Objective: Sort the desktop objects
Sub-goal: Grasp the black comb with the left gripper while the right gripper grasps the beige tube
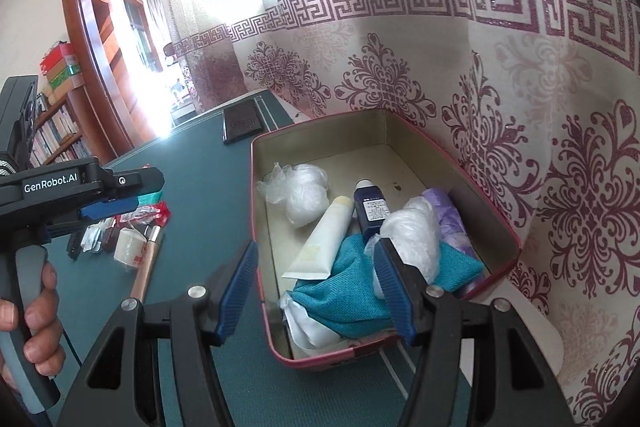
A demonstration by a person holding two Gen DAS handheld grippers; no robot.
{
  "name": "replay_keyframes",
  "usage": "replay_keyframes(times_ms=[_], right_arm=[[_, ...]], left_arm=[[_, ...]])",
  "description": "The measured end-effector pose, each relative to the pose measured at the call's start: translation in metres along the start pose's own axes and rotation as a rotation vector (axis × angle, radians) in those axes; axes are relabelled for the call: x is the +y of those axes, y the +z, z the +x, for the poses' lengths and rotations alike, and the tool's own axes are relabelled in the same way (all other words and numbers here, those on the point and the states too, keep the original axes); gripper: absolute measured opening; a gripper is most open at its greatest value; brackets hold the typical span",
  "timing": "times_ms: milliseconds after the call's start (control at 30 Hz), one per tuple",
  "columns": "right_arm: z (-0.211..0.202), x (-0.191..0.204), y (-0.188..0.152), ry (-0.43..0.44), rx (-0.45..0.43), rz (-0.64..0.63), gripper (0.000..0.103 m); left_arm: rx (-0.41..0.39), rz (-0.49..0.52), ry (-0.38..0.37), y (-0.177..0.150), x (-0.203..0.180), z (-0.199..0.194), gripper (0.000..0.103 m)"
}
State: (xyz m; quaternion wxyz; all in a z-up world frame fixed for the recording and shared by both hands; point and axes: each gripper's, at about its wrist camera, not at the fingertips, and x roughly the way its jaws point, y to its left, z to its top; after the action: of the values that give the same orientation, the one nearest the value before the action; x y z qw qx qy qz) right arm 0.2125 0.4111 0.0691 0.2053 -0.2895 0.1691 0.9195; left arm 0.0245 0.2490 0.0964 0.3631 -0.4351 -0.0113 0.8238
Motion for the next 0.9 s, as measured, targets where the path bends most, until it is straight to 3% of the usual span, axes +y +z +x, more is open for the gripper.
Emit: replay_keyframes(times_ms=[200,500,700,900], right_arm=[[0.001,0.037,0.001,0.033,0.004,-0.071,0.065],[0.015,0.085,-0.007,0.102,0.066,-0.131,0.069],[0.023,0.112,-0.018,0.131,0.114,-0.178,0.069],[0.032,0.132,-0.026,0.153,0.155,-0.210,0.069]], left_arm=[[-0.049,-0.064,0.078,0.007,0.055,-0.030,0.062],[-0.114,-0.137,0.296,0.012,0.152,-0.072,0.062],[-0.094,-0.185,0.399,0.016,0.204,-0.066,0.062],[-0.072,-0.145,0.454,0.014,0.217,-0.048,0.062]])
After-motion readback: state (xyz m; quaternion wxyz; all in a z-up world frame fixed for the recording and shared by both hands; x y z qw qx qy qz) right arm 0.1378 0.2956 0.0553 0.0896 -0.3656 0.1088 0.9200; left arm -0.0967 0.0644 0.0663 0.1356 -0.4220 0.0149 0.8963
